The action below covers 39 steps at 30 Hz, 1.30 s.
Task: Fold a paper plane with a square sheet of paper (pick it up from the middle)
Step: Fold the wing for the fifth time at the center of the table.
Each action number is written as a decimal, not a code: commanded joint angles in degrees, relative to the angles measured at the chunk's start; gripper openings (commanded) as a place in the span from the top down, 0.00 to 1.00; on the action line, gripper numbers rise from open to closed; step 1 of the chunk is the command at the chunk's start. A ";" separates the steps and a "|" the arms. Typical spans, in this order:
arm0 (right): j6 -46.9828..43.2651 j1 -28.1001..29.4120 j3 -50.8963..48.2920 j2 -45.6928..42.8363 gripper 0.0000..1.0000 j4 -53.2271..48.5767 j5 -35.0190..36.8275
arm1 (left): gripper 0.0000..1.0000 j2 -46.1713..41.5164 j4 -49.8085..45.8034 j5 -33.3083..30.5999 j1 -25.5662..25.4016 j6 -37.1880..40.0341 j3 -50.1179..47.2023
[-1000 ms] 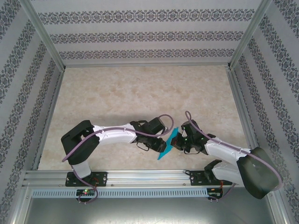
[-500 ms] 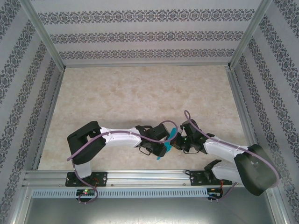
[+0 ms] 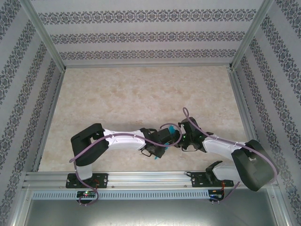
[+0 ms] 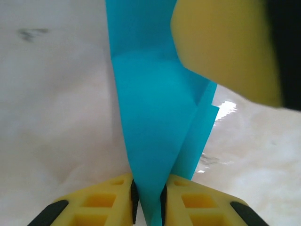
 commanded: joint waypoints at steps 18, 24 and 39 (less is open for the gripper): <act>-1.88 1.14 4.00 8.17 1.00 3.43 -1.12 | 0.73 1.05 -7.05 -9.56 2.07 1.76 -1.65; -3.33 0.43 3.70 7.16 1.00 0.48 -0.20 | 0.73 0.35 -8.15 -10.89 2.51 2.98 -2.64; -2.93 0.75 0.68 3.31 1.00 -1.87 0.49 | 0.71 1.46 -9.56 -11.17 2.55 5.22 -2.35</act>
